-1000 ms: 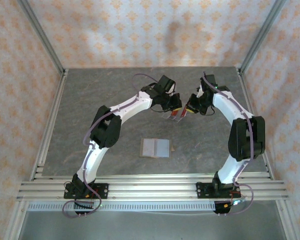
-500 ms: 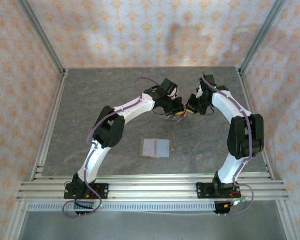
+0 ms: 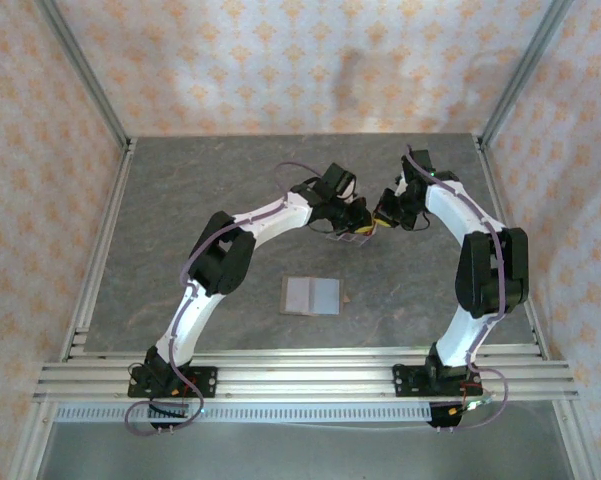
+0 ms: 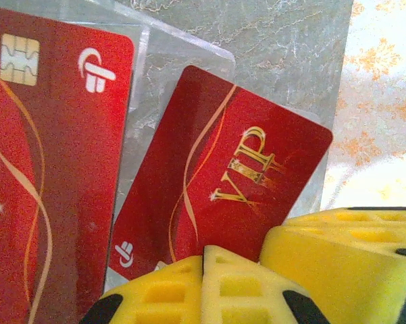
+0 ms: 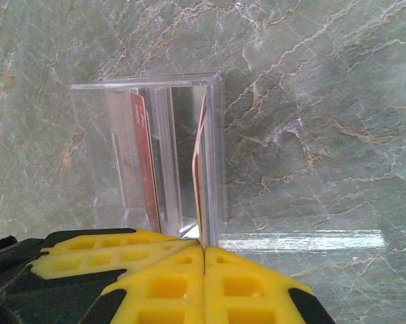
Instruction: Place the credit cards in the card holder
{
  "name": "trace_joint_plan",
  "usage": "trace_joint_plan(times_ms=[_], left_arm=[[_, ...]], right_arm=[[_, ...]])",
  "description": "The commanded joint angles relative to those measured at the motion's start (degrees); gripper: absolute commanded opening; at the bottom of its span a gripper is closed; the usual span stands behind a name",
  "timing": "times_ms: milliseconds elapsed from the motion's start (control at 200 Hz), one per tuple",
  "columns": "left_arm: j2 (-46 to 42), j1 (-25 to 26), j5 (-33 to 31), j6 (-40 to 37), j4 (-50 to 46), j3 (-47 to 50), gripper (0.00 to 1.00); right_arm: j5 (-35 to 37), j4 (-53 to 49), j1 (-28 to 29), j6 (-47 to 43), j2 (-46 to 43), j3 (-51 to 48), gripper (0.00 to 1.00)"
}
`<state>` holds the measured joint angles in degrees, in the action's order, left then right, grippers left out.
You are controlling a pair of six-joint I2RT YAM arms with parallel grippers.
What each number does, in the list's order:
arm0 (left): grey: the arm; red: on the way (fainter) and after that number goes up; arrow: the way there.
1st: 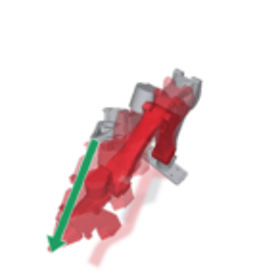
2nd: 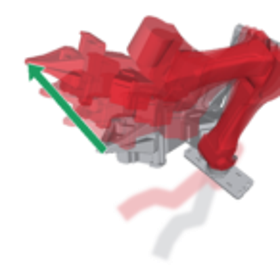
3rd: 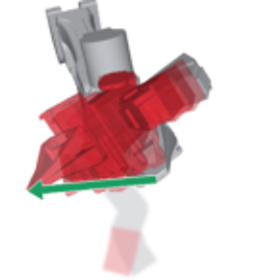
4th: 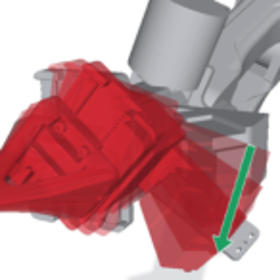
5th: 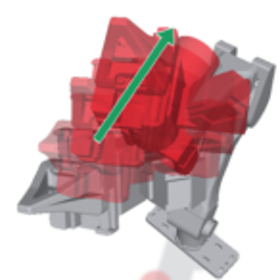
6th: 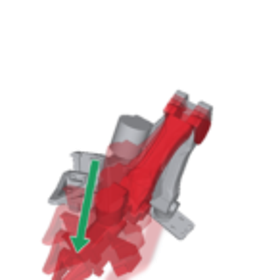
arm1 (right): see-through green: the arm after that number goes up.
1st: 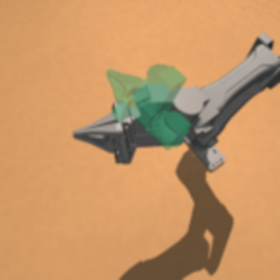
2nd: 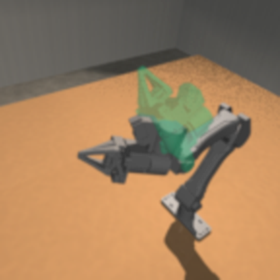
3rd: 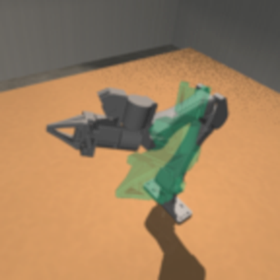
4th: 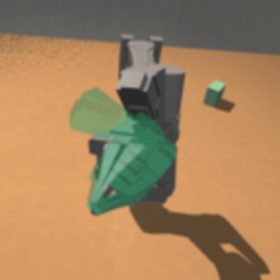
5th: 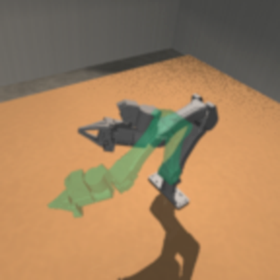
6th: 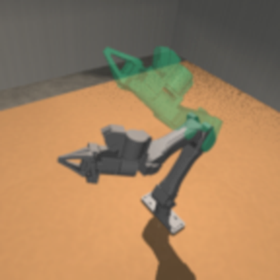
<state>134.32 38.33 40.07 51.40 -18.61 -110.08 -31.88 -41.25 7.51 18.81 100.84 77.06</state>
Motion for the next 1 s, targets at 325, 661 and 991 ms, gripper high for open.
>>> trace_joint_plan(times_ms=[325,661,991], left_arm=[[3.29,1.31,-1.84,0.06,0.03,2.85,0.02],[2.96,0.79,-2.37,0.2,0.1,2.9,0.02],[3.31,0.48,-2.59,-0.06,-0.54,2.05,0.02]], right_arm=[[-0.03,-1.72,0.14,-0.44,-1.34,2.02,0.0],[-0.64,-2.85,0.2,-0.52,-3.4,2.57,0.02],[-0.69,-3.61,0.35,-0.63,-4.2,2.8,0.04]])
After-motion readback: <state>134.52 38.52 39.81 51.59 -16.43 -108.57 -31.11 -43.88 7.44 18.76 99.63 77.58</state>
